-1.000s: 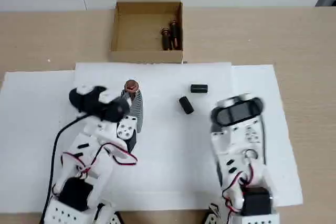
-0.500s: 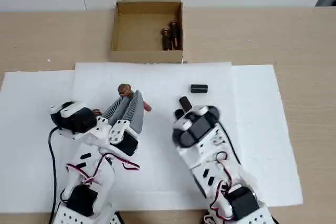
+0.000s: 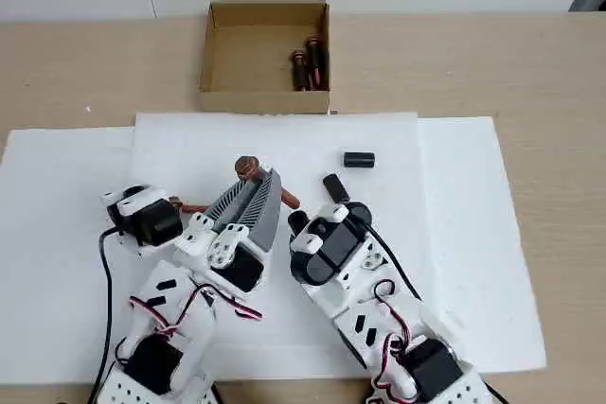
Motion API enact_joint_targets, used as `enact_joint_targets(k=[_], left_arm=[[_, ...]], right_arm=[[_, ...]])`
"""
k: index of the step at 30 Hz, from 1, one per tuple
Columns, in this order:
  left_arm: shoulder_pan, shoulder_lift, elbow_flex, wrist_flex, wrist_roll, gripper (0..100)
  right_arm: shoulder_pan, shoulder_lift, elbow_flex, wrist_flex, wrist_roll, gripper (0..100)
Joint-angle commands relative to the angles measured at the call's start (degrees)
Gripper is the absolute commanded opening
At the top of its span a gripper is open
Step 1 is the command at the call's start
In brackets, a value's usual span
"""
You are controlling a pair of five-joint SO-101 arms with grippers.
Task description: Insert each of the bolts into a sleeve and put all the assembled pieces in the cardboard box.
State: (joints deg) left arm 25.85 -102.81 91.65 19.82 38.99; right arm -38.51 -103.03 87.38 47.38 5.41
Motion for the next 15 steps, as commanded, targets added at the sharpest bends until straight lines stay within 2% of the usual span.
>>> enact_joint_targets(k=[1, 10, 15], left_arm=[[0.3, -1.2, -0.4, -0.1, -0.3, 1], [2.2, -1.2, -0.4, 0.9, -0.6, 1], [2.5, -1.2, -0.4, 0.9, -4.5, 1]], right_arm=[[-0.5, -0.3, -0.8, -1.8, 2.1, 0.4], [-0.4, -0.8, -1.8, -1.9, 5.8, 0.4], [1.2, -0.8, -2.0, -1.9, 7.6, 0.4]])
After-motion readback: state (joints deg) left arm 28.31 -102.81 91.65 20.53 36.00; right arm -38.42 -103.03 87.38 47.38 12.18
